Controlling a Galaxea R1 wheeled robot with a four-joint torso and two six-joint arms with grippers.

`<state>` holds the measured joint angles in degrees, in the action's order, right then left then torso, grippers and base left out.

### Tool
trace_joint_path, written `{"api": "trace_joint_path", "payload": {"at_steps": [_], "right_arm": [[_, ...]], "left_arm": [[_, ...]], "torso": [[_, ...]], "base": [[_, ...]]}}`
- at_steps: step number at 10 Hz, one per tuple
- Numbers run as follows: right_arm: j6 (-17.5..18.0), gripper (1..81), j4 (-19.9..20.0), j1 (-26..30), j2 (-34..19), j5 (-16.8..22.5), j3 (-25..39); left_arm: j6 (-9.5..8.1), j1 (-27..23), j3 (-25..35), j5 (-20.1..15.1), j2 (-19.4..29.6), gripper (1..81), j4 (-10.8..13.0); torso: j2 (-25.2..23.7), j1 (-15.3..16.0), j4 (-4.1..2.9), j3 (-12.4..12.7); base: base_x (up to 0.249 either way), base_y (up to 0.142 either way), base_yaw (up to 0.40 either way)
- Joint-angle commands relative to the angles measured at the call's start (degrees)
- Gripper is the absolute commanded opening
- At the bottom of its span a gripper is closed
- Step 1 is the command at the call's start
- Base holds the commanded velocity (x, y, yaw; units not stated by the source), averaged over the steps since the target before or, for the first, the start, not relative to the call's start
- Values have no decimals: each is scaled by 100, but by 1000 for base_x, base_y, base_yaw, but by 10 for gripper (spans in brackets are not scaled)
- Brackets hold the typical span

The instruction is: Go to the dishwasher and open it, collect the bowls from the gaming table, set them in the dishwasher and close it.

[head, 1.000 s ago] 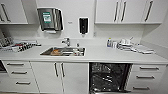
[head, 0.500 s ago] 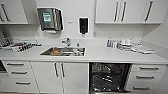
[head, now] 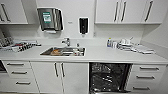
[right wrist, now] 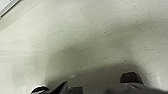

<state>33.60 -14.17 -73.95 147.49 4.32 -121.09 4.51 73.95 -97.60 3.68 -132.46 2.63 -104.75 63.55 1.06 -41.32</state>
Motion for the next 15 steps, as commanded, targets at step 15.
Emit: {"api": "trace_joint_path", "payload": {"at_steps": [15], "right_arm": [[-468, 811, -464, -890, 1469, -599, -1917]], "left_arm": [[6, 1074, -3424, 106, -2619, 811, -193]], "torso": [[-2, 0, 0, 6]], "base": [[0, 0, 0]]}}
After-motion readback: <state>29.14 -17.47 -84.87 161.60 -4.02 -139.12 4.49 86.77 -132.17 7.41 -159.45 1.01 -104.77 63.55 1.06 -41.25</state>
